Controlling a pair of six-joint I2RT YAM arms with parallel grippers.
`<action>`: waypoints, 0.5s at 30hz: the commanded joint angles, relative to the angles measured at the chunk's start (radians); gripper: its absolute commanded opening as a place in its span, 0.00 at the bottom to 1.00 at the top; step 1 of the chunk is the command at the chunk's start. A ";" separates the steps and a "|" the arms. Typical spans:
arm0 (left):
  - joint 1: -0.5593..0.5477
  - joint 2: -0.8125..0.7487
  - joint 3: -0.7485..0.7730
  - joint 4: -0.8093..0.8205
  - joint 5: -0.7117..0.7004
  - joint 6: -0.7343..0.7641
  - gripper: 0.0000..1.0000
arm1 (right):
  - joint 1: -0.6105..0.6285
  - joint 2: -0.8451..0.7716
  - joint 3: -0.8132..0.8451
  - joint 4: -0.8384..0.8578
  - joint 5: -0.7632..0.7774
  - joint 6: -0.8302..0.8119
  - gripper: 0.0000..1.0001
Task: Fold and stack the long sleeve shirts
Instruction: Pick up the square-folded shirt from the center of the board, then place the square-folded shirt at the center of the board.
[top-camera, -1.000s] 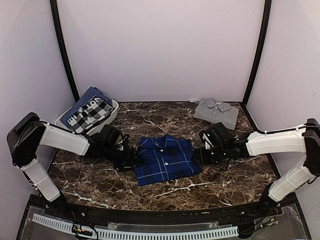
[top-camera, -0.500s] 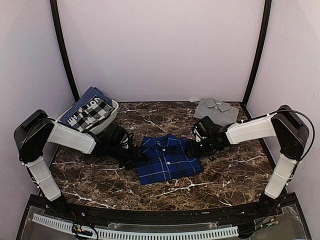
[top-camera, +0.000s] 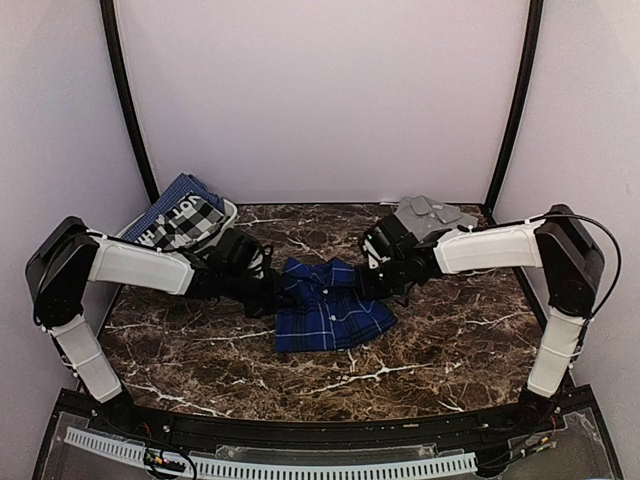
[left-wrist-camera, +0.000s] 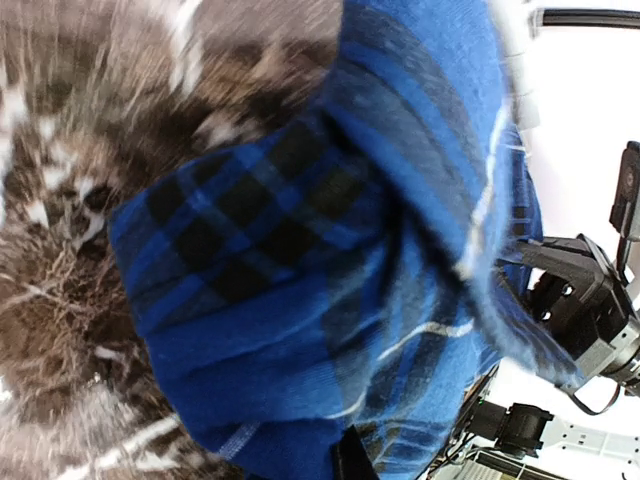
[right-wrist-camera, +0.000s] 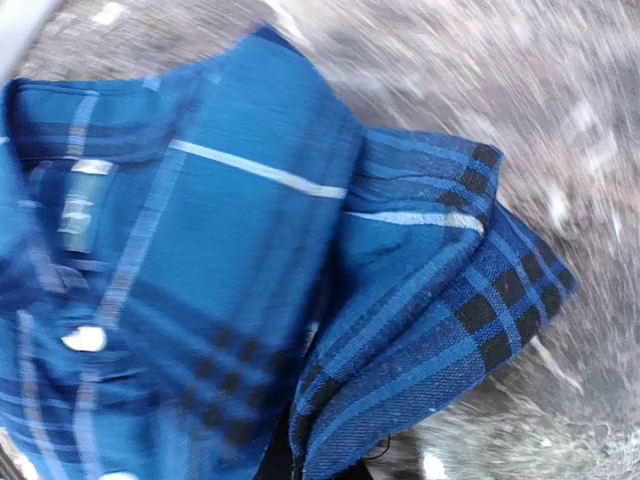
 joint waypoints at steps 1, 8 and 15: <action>-0.003 -0.184 0.064 -0.131 -0.108 0.074 0.00 | 0.051 -0.057 0.115 -0.012 -0.061 -0.011 0.00; -0.003 -0.326 0.060 -0.306 -0.167 0.093 0.00 | 0.062 -0.140 0.120 0.004 -0.108 0.012 0.00; 0.052 -0.292 0.010 -0.388 -0.218 0.145 0.52 | -0.040 -0.216 -0.181 0.121 -0.159 0.071 0.39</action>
